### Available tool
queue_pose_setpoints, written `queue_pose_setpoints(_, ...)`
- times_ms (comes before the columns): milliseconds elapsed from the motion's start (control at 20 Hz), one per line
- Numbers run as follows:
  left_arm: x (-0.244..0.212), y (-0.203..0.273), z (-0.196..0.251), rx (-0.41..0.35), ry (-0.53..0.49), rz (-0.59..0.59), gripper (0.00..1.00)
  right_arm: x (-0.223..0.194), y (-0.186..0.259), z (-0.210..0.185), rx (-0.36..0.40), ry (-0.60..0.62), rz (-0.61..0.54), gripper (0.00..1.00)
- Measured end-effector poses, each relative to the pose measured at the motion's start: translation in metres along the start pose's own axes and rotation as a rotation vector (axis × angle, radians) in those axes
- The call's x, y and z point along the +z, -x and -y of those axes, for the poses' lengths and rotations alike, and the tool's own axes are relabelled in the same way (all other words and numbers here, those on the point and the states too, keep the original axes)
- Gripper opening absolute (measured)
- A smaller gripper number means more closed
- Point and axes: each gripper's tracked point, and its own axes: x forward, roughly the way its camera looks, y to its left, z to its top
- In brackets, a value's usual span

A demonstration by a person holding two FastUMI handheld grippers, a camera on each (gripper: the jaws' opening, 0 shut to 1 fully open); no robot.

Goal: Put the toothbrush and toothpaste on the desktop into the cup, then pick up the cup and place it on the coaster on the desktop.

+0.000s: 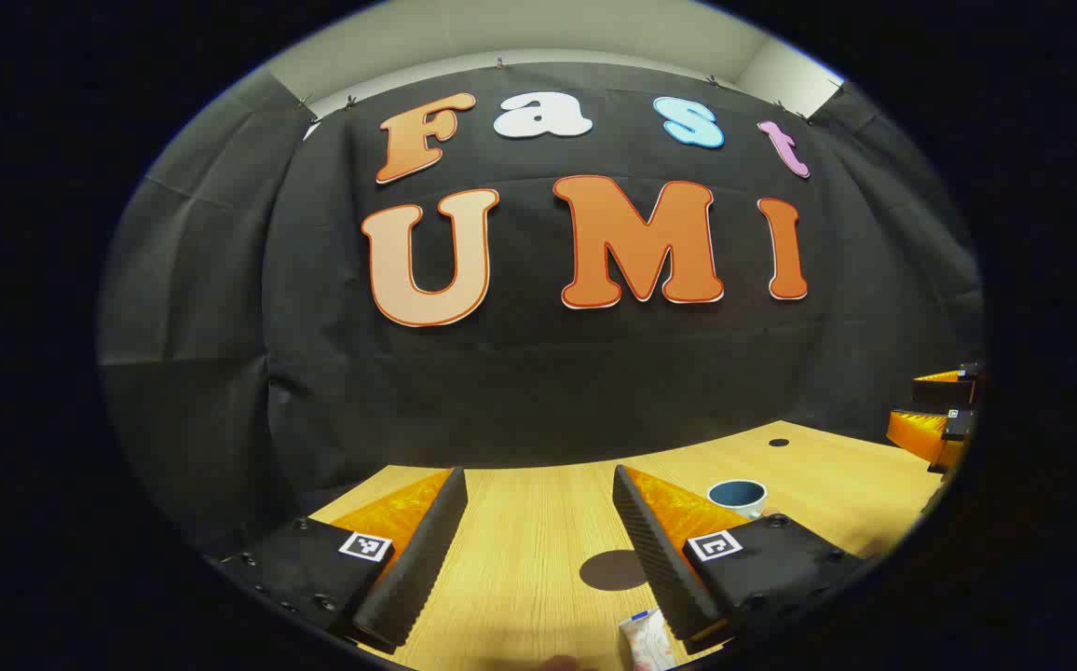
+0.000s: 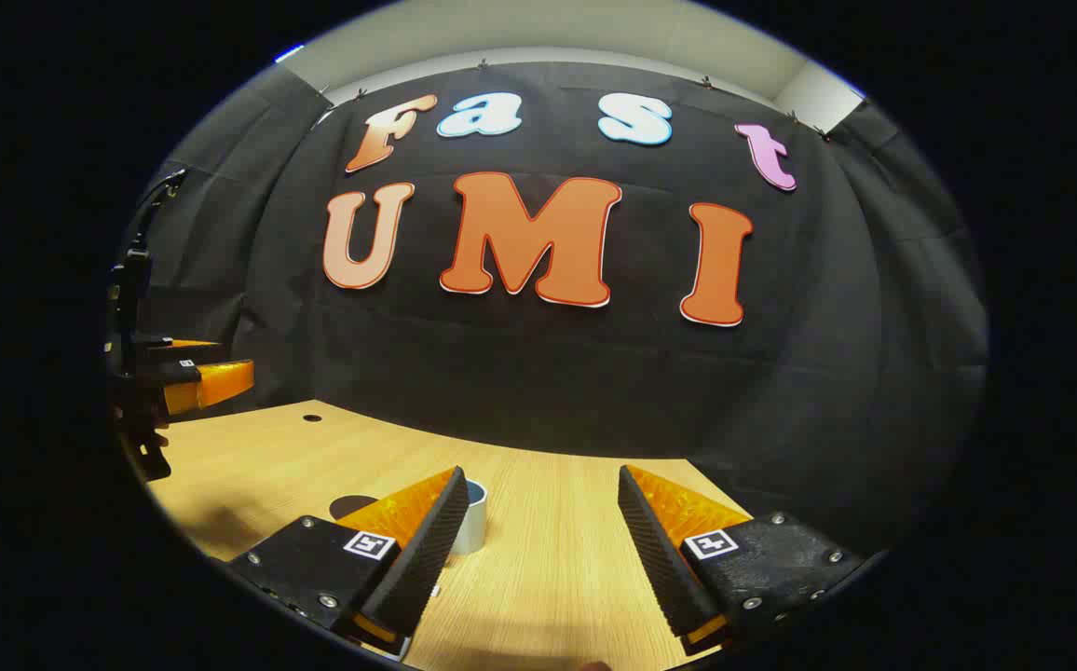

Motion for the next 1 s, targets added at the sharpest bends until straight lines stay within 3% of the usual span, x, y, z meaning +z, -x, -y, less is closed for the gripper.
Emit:
queue_pose_setpoints(400,-0.003,0.008,-0.006,0.017,-0.013,-0.015,1.0,0.001,0.017,0.019,-0.035,-0.031,-0.034,0.97)
queue_pose_setpoints(800,-0.005,0.01,0.002,-0.013,0.009,-0.011,1.0,0.012,0.022,0.011,-0.006,-0.052,0.012,0.97)
queue_pose_setpoints(1000,-0.007,0.005,0.012,-0.049,0.073,0.001,1.0,0.005,0.021,0.001,0.033,-0.099,0.022,0.97)
